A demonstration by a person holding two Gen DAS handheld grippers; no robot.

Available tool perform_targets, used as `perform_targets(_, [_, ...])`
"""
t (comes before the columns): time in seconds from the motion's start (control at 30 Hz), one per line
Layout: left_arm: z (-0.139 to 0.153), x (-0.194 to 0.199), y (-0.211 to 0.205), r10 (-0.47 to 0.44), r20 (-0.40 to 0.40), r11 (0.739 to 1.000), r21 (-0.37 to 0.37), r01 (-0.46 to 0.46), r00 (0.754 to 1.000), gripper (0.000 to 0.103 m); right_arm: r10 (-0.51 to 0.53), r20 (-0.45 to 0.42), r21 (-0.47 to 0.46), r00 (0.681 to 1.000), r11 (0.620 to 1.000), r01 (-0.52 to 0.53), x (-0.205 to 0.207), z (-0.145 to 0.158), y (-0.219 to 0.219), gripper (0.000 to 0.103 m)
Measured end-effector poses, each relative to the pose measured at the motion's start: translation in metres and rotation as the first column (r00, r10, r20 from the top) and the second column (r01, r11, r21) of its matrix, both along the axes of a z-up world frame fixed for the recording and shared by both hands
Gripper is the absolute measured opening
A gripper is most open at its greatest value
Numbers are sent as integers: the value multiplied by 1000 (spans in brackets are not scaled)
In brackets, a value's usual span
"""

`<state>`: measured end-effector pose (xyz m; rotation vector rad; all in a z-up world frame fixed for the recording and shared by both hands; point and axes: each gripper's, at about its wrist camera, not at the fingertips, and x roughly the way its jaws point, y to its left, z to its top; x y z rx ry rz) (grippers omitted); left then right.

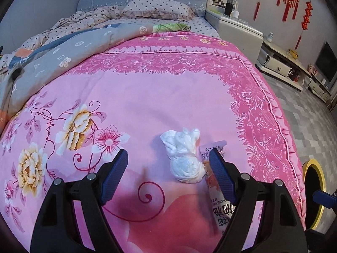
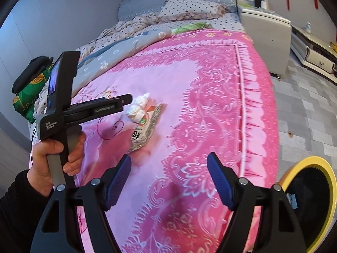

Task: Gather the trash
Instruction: 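Grasp the white tissue with the left gripper while the right grasps the snack packet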

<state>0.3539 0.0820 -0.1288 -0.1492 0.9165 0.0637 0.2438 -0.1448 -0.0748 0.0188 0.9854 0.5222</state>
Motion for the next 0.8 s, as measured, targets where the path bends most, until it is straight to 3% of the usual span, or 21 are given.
perform_targets(0.4, [-28,16,7,-55,-1,996,-67,55,998,69,59,-57,-16,997,998,-60,26,-32,52,65])
perform_targets(0.47, [-33,20,5,-67,-11,996,-63,67,998,62,59,-61,-18,996,998,-60,29,-36,57,64])
perform_targets(0.8, [-48,31,6,-145,-9,973,-182,141,989,40,67,-105,-18,992,997,-69,51,-62,78,55])
